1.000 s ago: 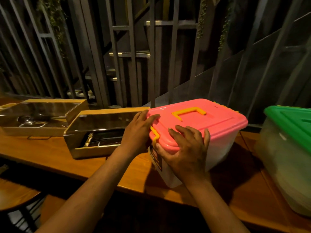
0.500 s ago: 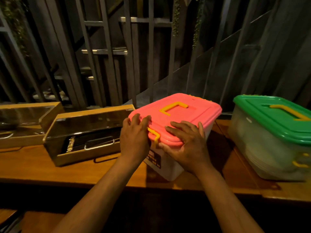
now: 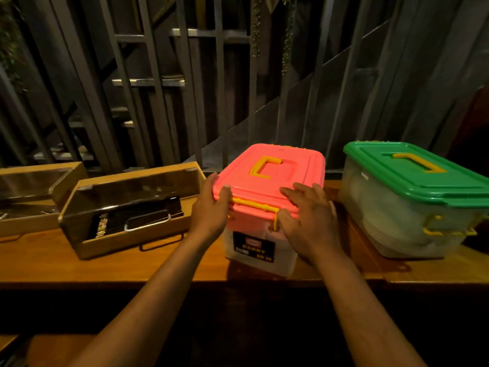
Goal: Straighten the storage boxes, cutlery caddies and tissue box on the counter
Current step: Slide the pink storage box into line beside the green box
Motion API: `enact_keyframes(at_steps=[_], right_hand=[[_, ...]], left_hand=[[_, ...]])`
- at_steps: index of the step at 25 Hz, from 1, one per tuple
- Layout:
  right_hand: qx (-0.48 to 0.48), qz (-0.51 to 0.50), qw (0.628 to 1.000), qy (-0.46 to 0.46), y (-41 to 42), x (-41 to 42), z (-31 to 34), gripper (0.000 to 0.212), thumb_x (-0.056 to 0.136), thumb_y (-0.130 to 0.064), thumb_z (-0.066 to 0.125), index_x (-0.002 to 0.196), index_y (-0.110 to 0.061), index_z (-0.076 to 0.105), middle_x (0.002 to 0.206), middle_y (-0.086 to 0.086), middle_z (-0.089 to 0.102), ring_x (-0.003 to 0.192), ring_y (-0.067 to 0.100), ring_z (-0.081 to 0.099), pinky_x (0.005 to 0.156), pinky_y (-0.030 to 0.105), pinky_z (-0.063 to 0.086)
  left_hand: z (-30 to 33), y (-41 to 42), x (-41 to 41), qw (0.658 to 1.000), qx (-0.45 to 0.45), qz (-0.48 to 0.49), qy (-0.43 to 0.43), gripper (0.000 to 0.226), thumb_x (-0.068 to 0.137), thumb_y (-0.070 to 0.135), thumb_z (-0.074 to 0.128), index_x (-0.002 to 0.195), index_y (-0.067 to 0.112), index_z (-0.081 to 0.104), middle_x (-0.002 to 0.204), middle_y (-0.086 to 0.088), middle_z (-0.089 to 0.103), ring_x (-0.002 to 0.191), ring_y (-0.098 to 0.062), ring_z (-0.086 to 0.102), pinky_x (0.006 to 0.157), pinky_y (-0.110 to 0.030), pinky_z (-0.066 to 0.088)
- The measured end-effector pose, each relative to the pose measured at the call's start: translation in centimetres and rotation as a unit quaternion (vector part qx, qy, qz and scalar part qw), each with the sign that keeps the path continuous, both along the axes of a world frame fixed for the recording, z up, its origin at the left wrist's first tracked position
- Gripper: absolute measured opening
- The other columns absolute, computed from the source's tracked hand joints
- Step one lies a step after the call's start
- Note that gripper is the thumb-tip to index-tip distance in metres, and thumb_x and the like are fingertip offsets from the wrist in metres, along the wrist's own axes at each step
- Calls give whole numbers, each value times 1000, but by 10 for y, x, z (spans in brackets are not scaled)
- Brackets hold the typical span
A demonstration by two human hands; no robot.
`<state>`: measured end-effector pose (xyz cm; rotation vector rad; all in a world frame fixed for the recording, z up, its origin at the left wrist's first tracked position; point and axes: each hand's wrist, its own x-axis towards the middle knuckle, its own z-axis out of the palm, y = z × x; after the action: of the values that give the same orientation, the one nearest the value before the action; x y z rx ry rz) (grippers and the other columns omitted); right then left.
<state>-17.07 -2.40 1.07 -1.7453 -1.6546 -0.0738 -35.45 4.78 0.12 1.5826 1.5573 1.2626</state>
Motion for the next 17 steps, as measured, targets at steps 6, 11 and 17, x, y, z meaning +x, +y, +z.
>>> enact_keyframes(at_steps=[6,11,17], right_hand=[[-12,-49,997,-54,-1,28,0,82,70,-82,41,135,-33,51,149,-4,45,145,23,25,120,48,12],[-10,-28,996,-78,6,93,1,87,70,-69,27,141,-23,48,151,3,43,143,22,29,120,43,13],[25,-19,994,-107,11,143,-5,90,73,-82,39,135,-19,53,143,4,52,131,24,44,114,42,26]], left_hand=[[-8,-16,40,996,34,61,48,54,89,58,44,137,36,37,137,-8,53,118,-32,54,91,-49,51],[12,-24,102,993,1,33,116,51,84,57,57,130,36,50,131,-5,58,117,-30,54,86,-36,43],[14,-19,143,995,5,27,94,54,85,56,59,133,33,50,136,2,58,118,-27,55,88,-37,48]])
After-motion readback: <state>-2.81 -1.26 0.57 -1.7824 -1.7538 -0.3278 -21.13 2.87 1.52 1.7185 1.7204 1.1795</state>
